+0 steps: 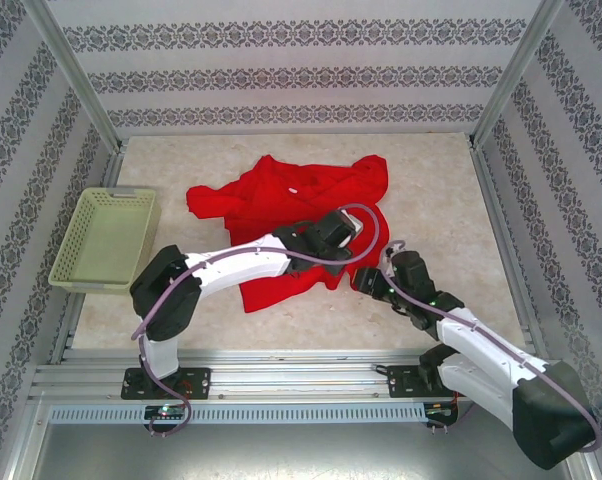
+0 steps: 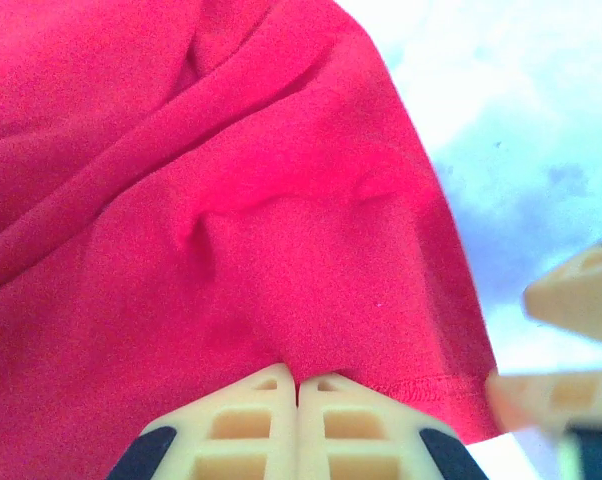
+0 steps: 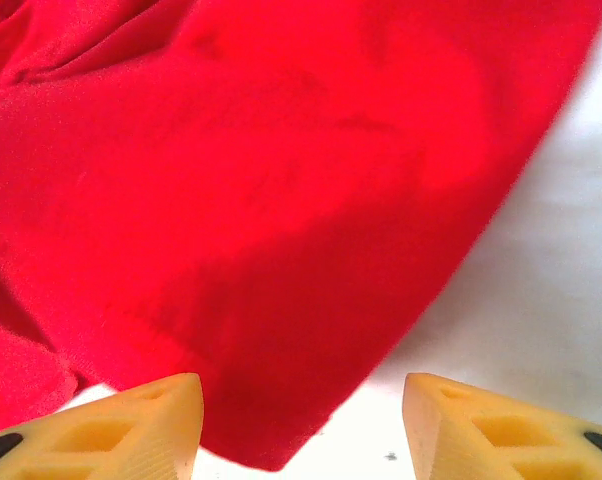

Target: Fold the inside-out t-shirt

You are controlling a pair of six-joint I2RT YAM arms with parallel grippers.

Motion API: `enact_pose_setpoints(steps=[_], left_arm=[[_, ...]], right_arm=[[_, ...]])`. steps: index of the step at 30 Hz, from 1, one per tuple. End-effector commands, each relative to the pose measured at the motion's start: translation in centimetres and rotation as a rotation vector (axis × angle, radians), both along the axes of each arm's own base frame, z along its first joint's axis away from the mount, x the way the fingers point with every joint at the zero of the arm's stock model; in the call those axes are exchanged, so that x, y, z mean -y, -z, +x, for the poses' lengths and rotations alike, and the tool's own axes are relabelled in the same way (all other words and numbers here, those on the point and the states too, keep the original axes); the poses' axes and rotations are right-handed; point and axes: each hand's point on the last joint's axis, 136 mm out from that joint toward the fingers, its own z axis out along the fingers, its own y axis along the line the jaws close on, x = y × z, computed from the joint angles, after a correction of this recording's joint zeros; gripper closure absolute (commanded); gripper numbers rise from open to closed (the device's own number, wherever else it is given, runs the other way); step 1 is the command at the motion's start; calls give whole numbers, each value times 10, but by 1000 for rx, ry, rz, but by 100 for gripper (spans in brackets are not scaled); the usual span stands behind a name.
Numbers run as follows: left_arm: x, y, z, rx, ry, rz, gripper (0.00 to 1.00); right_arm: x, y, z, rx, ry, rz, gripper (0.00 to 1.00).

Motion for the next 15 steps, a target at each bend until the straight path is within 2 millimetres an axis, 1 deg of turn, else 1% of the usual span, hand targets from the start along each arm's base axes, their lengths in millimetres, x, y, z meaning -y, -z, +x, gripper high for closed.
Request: enact_pose_setpoints(steps=[1, 4, 7, 8, 10, 13, 14, 15], left_arm=[[0, -7, 1, -33, -2, -51, 100], [-1, -9, 3, -45, -10, -69, 100], [-2, -16, 4, -53, -15, -103, 100], [-1, -19, 4, -53, -14, -114, 100], [-2, -21, 7, -54, -21, -124, 100], [-2, -19, 8, -65, -21, -120, 100], [-2, -18, 9, -66, -21, -119, 100], [-3, -16, 9, -71, -21, -117, 100]], right_arm=[[-22, -17, 8, 112, -59, 14, 45], [-35, -19, 8, 145, -89, 25, 45], [-37, -14, 11, 130, -70, 6, 44], [-36, -11, 13, 126, -59, -6, 43], [-31, -1, 17, 106, -14, -55, 35], [-37, 12, 22, 86, -26, -77, 31], [-44, 5, 29, 101, -31, -64, 31], [-49, 5, 33, 103, -38, -66, 31]])
